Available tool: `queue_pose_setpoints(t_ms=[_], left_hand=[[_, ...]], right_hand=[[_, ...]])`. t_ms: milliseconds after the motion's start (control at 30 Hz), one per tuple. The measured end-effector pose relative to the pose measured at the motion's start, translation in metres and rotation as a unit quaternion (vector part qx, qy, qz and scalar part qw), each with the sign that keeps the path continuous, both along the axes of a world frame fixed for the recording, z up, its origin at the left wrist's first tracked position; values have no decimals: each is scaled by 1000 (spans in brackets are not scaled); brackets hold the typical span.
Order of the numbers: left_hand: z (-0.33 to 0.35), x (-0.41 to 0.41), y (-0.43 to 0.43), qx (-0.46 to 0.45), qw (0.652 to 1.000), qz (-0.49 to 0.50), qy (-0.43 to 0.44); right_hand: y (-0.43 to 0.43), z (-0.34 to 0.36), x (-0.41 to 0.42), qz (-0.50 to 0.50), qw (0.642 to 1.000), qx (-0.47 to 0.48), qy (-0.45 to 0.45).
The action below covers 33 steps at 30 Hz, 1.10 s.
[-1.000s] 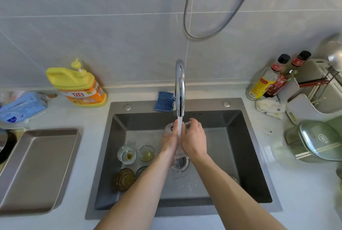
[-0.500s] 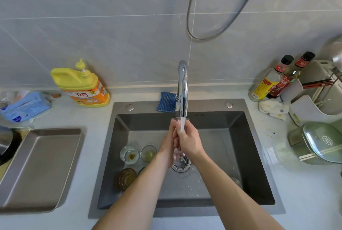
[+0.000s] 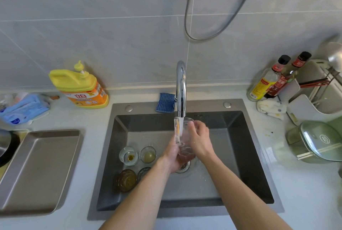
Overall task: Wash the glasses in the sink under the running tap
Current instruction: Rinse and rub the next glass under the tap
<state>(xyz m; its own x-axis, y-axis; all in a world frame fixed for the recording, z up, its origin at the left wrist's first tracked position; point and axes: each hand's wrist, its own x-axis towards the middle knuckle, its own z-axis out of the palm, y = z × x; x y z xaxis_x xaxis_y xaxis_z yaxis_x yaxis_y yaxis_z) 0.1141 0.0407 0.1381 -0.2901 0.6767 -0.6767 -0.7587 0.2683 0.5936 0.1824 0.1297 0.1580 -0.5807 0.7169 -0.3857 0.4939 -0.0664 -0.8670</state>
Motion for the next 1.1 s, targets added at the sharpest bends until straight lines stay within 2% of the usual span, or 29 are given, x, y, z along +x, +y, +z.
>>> queue_pose_setpoints(t_ms=[33, 100, 200, 333, 433, 567, 733, 833, 900, 967, 1100], left_hand=[[2, -1, 1, -2, 1000, 1, 7], [6, -2, 3, -19, 999, 6, 30], [4, -6, 5, -26, 998, 29, 39], [5, -10, 3, 4, 996, 68, -61], [9, -13, 5, -5, 992, 82, -95], [14, -14, 7, -40, 969, 136, -204], [12, -18, -3, 2, 978, 99, -182], [8, -20, -20, 29, 986, 49, -156], [10, -21, -27, 38, 982, 42, -183], [13, -24, -28, 25, 974, 78, -210], [19, -24, -22, -7, 967, 156, -200]], right_hand=[[0, -1, 0, 5, 998, -62, -20], [-2, -5, 0, 19, 995, -96, -27], [-11, 1, 1, 46, 996, -75, 20], [-17, -12, 4, 107, 994, -1, 10], [-16, -14, 7, 78, 997, -2, 27], [-22, -8, 8, 41, 996, 5, 84], [-17, 0, 11, -15, 994, -34, 105], [-11, -2, 13, -6, 983, -149, 105], [-8, -1, 14, -6, 970, -220, 106], [-7, 2, 15, -17, 971, -209, 114], [-13, -3, 9, -79, 986, -90, 118]])
